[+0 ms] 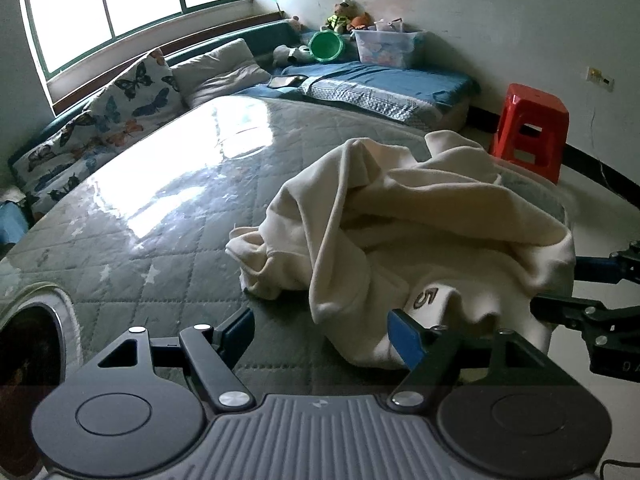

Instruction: Fold clothes

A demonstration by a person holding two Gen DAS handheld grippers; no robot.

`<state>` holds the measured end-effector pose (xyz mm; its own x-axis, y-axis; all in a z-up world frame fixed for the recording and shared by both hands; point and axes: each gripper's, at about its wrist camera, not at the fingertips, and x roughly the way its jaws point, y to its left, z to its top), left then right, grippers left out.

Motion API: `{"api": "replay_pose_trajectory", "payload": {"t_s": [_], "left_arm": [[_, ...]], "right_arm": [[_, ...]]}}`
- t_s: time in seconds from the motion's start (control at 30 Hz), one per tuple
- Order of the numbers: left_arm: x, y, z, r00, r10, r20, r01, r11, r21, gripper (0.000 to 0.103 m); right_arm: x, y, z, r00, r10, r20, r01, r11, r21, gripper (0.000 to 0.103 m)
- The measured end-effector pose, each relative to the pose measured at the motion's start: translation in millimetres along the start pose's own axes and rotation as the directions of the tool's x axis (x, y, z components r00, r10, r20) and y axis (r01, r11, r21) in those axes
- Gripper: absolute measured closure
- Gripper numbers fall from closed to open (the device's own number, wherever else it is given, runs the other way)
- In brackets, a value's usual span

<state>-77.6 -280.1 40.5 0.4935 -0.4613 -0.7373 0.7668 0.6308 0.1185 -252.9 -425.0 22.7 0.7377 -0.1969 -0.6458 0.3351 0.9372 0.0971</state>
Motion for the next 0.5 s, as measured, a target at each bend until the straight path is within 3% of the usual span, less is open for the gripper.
{"api": "replay_pose_trajectory", "payload": {"t_s": [0.5], "left_arm": [[-8.3, -0.8, -6.6, 1.0, 0.025, 0.005, -0.025, 1.0, 0.012, 0.027]], "right_arm": [[-10.9, 3.2, -2.6, 1.0, 0.002, 0.022, -0.002, 1.0, -0.004, 0.051]]}}
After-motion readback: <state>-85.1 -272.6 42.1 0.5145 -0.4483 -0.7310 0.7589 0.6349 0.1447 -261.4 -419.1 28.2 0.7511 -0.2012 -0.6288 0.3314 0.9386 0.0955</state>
